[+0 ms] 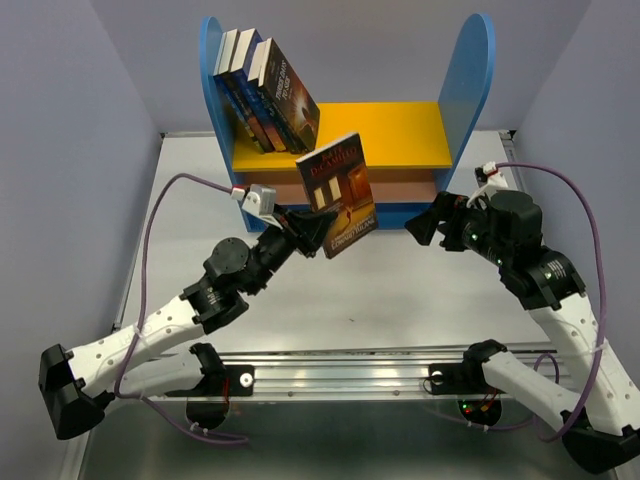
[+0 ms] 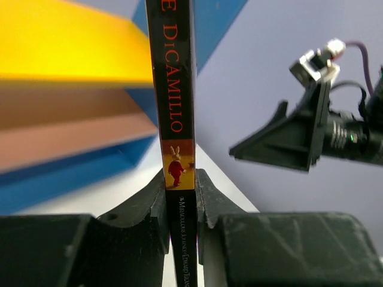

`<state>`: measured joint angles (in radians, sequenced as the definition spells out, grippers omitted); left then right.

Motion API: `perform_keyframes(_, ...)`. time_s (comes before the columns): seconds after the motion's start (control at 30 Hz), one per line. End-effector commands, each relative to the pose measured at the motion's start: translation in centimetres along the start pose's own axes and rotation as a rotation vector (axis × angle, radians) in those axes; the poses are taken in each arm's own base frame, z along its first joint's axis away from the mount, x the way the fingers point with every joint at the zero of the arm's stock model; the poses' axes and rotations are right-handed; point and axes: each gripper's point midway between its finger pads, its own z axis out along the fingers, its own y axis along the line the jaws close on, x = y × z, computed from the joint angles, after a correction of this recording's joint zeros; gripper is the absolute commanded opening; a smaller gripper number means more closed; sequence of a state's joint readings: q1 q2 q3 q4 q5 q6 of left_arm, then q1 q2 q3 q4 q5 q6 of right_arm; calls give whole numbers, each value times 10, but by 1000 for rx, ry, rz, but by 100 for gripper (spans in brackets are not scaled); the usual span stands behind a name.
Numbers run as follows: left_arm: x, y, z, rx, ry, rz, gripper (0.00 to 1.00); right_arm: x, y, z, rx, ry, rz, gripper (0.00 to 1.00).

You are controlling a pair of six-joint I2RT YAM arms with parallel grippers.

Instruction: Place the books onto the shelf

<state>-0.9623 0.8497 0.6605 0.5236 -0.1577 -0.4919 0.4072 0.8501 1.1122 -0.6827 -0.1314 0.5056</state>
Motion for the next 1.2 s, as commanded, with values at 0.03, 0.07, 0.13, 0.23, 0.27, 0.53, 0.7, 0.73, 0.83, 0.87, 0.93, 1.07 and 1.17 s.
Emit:
perform_keyframes(0.03, -92, -18, 22, -78, -225, 202, 0, -24, -9, -10, 74, -110, -26, 100)
perform_keyframes(0.07, -98, -18, 27, -95, -237, 225, 0, -22, -9, -8, 76, -106, -18, 100)
perform_keyframes(0.13, -113, -17, 44, -150, -265, 263, 0, -25, -13, -7, 96, -120, -19, 100)
perform_keyframes(0.23, -128, -6, 68, -256, -312, 311, 0, -31, -13, -6, 101, -140, -27, 100)
perform_keyframes(0.27, -130, -2, 74, -283, -321, 329, 0, -31, -13, -5, 102, -142, -32, 100)
perform_keyframes(0.53, -163, 47, 112, -468, -454, 424, 0, -27, -17, 9, 103, -115, -60, 100)
perform_keyframes(0.7, -168, 72, 119, -521, -489, 472, 0, -25, -19, 14, 105, -108, -75, 100)
perform_keyframes(0.73, -163, 79, 122, -532, -483, 486, 0, -25, -19, 14, 105, -111, -77, 100)
perform_keyframes(0.83, -163, 95, 122, -572, -503, 500, 0, -24, -20, 17, 105, -107, -90, 100)
perform_keyframes(0.87, -156, 103, 125, -587, -494, 509, 0, -24, -21, 17, 109, -104, -92, 100)
perform_keyframes(0.93, -154, 117, 125, -616, -510, 515, 0, -23, -22, 18, 112, -101, -99, 100)
perform_keyframes(1.07, -156, 136, 127, -640, -534, 509, 0, -23, -25, 18, 121, -105, -111, 100)
perform_keyframes(1.17, -153, 148, 125, -678, -539, 508, 0, -22, -27, 18, 128, -108, -119, 100)
